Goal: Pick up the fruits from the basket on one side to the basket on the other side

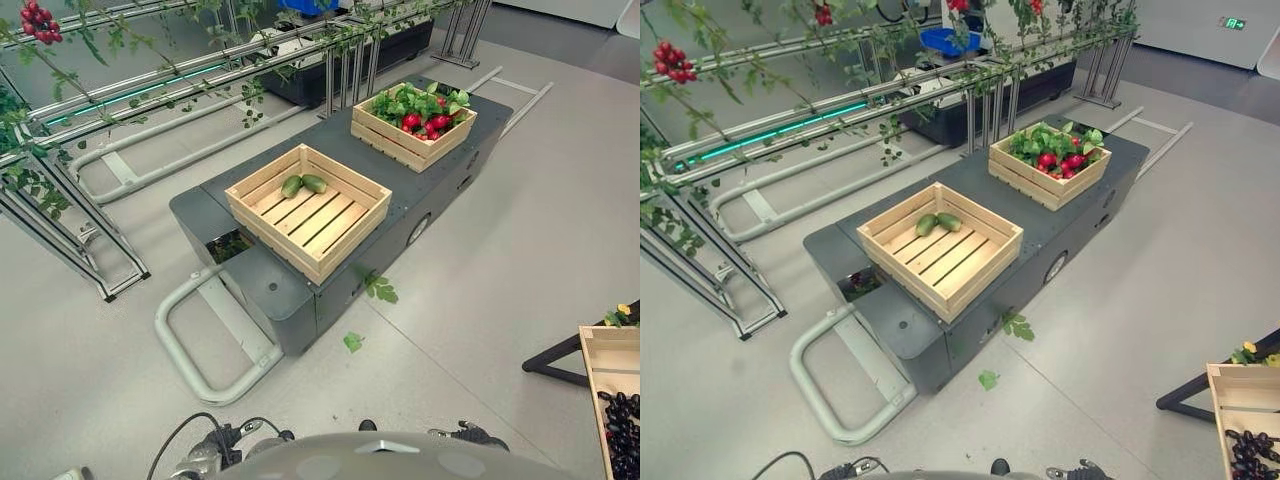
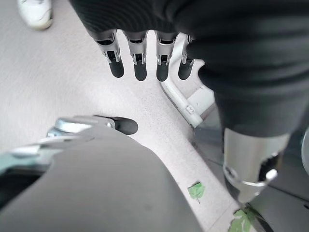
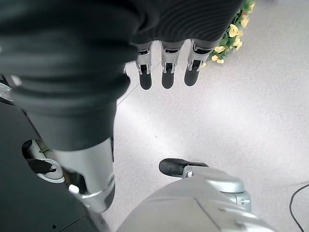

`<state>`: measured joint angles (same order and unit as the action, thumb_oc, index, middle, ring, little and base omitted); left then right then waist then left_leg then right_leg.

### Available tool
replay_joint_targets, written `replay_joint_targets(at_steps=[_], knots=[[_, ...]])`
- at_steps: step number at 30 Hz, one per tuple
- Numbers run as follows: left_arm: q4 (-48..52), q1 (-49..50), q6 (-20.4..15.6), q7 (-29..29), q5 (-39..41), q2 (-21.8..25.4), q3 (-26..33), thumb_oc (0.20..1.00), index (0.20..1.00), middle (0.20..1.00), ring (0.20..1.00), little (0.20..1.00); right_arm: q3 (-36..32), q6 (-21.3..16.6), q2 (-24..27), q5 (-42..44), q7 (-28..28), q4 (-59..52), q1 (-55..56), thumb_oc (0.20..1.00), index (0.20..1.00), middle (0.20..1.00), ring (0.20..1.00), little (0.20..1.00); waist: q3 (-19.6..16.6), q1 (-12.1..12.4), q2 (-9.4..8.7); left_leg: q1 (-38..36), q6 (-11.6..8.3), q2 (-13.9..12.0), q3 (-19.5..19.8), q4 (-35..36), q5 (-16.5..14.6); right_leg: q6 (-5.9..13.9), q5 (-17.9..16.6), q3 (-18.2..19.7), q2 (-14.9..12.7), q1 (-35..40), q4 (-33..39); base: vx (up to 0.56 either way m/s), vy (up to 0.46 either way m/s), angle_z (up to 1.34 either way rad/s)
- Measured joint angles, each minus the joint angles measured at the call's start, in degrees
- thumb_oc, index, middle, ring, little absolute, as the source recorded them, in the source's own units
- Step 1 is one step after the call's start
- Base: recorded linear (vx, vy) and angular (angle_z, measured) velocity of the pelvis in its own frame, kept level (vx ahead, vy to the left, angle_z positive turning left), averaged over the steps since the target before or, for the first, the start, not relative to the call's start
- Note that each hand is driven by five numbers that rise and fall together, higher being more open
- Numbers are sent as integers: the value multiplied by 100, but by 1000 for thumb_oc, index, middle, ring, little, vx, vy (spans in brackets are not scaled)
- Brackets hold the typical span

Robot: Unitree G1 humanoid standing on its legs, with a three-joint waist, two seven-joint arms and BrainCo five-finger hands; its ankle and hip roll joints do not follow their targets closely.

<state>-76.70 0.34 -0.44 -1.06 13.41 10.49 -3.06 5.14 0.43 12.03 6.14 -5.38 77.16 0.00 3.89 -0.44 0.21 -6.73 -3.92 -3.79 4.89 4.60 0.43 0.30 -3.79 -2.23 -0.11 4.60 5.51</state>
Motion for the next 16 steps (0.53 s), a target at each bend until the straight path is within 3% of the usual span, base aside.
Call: replay_joint_targets(at_steps=[16], knots=[[-68,-5,11,100,-145,-15,-46,1000,1000,1000,1000,1000,-1,97,-4,-1,44,5,127,1000,1000,1000,1000,1000,-64,-12,60,-62,-2,6,-21,61,-3,12,21,14,-11,28,-1,0,2,0]])
